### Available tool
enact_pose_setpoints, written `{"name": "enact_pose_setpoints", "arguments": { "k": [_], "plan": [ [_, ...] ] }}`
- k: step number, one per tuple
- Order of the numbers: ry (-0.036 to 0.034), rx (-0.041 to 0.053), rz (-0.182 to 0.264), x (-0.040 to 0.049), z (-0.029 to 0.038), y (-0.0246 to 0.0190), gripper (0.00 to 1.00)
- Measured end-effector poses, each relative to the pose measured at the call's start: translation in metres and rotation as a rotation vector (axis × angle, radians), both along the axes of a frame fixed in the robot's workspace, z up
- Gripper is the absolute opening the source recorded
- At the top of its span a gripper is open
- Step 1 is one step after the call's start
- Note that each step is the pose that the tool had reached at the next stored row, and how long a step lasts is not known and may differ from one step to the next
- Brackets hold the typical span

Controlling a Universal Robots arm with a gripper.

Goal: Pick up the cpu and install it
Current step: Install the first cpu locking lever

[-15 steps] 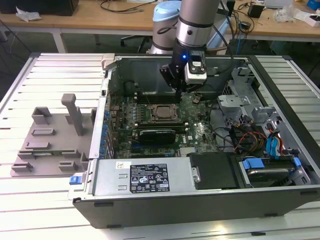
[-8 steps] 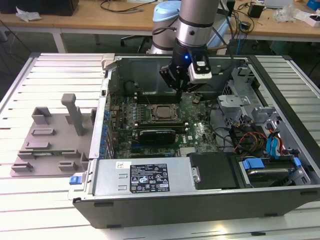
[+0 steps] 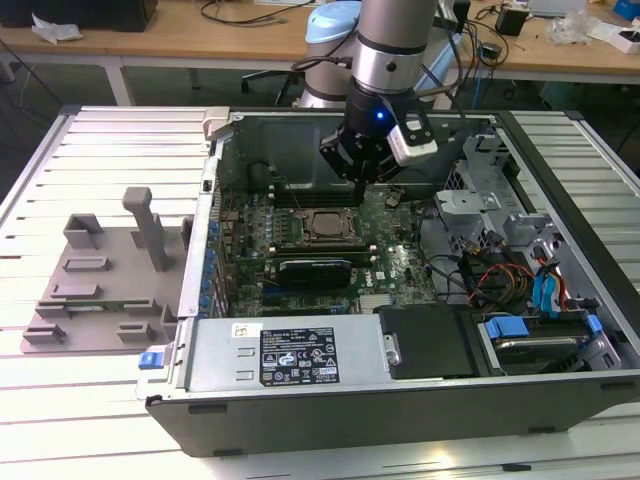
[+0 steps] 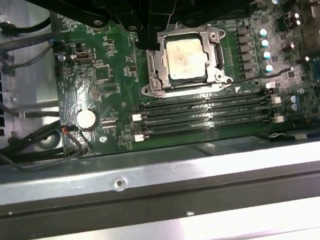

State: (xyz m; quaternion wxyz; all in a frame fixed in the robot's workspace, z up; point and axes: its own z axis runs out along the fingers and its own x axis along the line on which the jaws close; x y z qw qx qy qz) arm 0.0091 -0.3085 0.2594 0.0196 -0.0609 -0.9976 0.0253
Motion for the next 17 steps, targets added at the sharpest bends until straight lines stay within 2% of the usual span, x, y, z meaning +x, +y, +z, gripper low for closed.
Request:
{"name": "enact_pose_setpoints", "arguments": {
  "k": [7,17],
  "plan": [
    [0.0000,0.0001,0.080,0.0000,0.0000,0.0000,0.11],
    [0.0000,0.0000,0.162,0.0000,0.0000,0.0000,0.11]
  ]
}}
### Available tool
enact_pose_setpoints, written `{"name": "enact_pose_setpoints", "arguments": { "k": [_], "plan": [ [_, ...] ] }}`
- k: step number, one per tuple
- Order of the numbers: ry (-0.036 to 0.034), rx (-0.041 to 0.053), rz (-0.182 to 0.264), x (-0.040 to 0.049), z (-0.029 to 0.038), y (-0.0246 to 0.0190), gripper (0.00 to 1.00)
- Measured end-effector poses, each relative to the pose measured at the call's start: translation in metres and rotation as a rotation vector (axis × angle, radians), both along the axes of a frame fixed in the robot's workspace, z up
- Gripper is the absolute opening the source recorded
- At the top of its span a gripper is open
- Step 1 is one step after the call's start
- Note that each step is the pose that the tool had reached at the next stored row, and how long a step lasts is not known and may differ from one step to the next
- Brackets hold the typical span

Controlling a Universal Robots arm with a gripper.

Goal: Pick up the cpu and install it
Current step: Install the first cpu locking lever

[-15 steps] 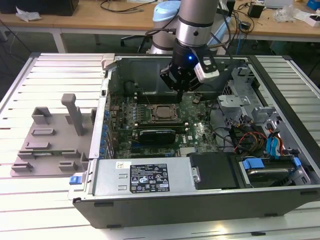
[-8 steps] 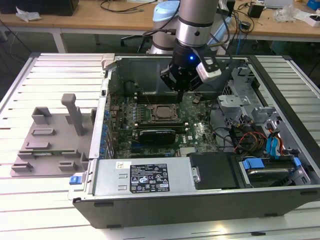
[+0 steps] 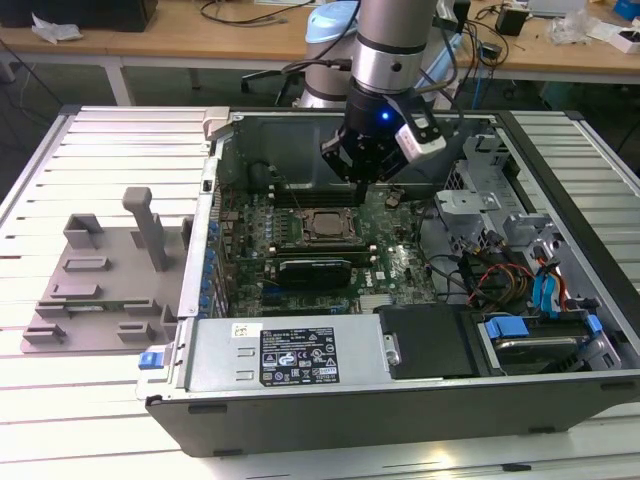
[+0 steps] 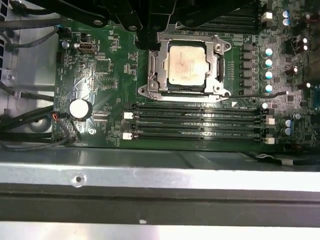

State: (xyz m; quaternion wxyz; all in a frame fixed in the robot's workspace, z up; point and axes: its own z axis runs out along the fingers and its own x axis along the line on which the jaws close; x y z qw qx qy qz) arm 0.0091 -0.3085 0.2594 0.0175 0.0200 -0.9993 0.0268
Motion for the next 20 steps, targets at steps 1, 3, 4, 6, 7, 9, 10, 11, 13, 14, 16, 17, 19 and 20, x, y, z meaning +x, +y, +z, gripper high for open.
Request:
{"name": "enact_pose_setpoints", "arguments": {
  "k": [1,3,4,6,7,9,10,11,13,14,16,17,19,20],
  "plan": [
    [0.0000,0.0000,0.006,0.0000,0.0000,0.0000,0.11],
    [0.0000,0.0000,0.019,0.0000,0.0000,0.0000,0.11],
    [0.0000,0.0000,0.027,0.0000,0.0000,0.0000,0.11],
    [0.0000,0.0000,0.038,0.0000,0.0000,0.0000,0.11],
    [0.0000,0.0000,0.044,0.0000,0.0000,0.0000,0.11],
    [-0.0001,0.0000,0.054,0.0000,0.0000,0.0000,0.11],
    [0.0000,0.0000,0.059,0.0000,0.0000,0.0000,0.11],
    [0.0000,0.0000,0.068,0.0000,0.0000,0.0000,0.11],
    [-0.0001,0.0011,0.089,0.0000,0.0000,0.0000,0.11],
    [-0.0003,0.0053,0.095,0.0000,0.0000,0.0000,0.11],
    [-0.0014,0.0284,0.086,-0.0001,0.0000,0.0000,0.11],
    [-0.0016,0.0294,0.081,0.0000,0.0000,0.0001,0.11],
    [-0.0016,0.0295,0.079,-0.0001,-0.0001,0.0001,0.11],
    [-0.0016,0.0296,0.079,-0.0001,0.0000,0.0000,0.11]
  ]
}}
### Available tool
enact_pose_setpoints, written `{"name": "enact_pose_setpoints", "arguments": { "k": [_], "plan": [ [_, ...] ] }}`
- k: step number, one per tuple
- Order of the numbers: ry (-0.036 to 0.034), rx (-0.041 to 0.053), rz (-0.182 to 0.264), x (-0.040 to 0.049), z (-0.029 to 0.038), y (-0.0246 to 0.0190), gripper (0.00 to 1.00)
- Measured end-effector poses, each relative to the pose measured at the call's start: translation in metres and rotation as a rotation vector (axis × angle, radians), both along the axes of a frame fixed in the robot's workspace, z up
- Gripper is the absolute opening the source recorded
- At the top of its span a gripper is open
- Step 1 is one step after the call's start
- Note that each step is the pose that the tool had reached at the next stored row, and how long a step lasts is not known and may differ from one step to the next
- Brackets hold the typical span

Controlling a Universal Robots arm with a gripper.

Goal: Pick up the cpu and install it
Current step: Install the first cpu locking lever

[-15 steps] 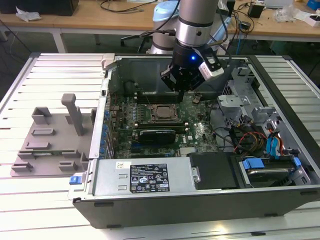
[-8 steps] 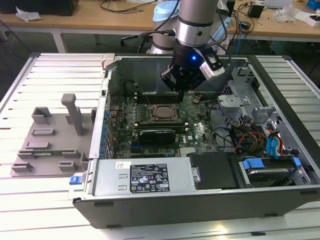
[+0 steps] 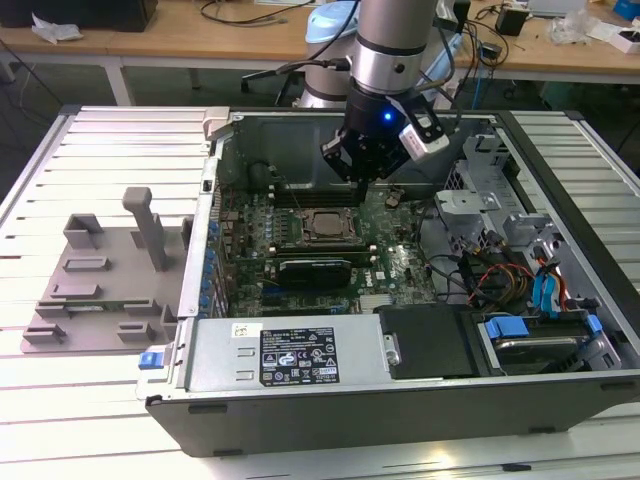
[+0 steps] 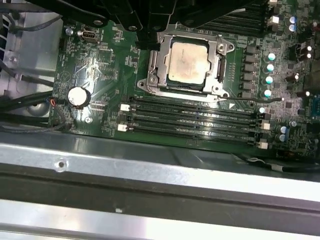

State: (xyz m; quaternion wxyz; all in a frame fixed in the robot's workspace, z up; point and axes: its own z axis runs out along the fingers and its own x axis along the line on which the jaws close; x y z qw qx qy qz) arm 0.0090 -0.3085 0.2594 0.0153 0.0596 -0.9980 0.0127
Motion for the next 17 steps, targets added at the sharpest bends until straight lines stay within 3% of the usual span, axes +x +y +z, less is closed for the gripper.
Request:
{"name": "enact_pose_setpoints", "arguments": {
  "k": [2,11,17],
  "plan": [
    [-0.0003,-0.0003,0.000,-0.0023,0.0001,-0.0001,0.11],
    [-0.0049,-0.0002,0.000,-0.0342,0.0000,0.0000,0.11],
    [-0.0075,-0.0003,0.000,-0.0608,0.0000,0.0000,0.11]
  ]
}}
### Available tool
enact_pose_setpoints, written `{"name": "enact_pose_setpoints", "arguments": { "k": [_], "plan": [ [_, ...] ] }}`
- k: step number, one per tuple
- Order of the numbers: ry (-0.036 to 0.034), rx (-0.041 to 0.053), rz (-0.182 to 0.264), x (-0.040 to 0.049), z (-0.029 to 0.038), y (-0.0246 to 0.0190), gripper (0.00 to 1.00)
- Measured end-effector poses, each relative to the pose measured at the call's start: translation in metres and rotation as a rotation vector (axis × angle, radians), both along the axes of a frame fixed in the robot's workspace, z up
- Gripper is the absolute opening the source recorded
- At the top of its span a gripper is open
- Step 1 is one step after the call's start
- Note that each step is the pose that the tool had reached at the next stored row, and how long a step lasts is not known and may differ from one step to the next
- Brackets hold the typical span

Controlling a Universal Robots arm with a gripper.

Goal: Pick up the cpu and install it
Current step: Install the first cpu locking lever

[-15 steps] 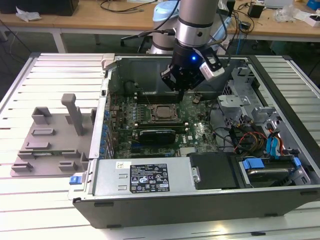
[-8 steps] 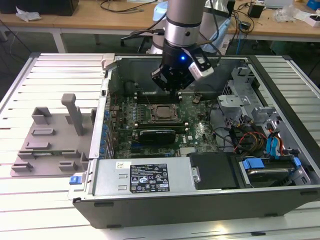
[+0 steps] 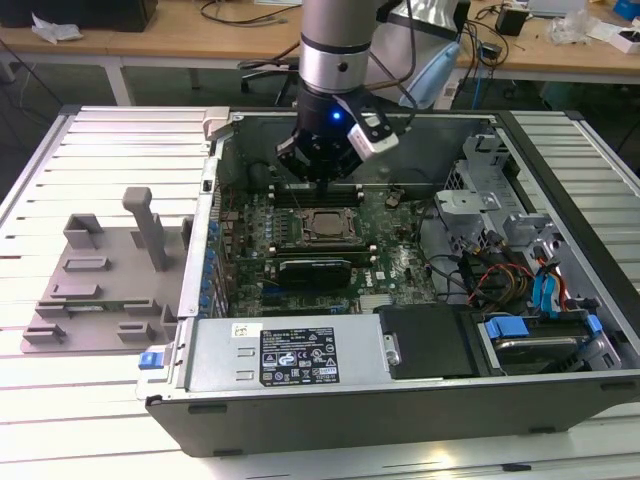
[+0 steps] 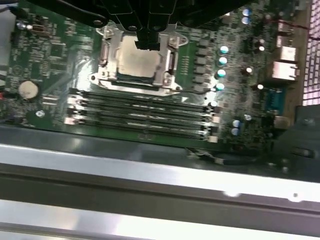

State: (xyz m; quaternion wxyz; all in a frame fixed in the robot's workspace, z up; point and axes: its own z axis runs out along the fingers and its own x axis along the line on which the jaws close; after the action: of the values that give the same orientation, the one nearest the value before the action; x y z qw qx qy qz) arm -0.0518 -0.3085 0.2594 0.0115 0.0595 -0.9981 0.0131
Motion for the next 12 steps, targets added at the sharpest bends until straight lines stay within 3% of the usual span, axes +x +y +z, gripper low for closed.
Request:
{"name": "enact_pose_setpoints", "arguments": {
  "k": [6,9,12],
  "plan": [
    [-0.0013,-0.0001,0.000,-0.0212,0.0000,0.0021,0.11],
    [-0.0049,0.0000,0.000,-0.0274,0.0010,0.0034,0.11],
    [-0.0094,0.0002,0.000,-0.0307,0.0083,0.0037,0.11]
  ]
}}
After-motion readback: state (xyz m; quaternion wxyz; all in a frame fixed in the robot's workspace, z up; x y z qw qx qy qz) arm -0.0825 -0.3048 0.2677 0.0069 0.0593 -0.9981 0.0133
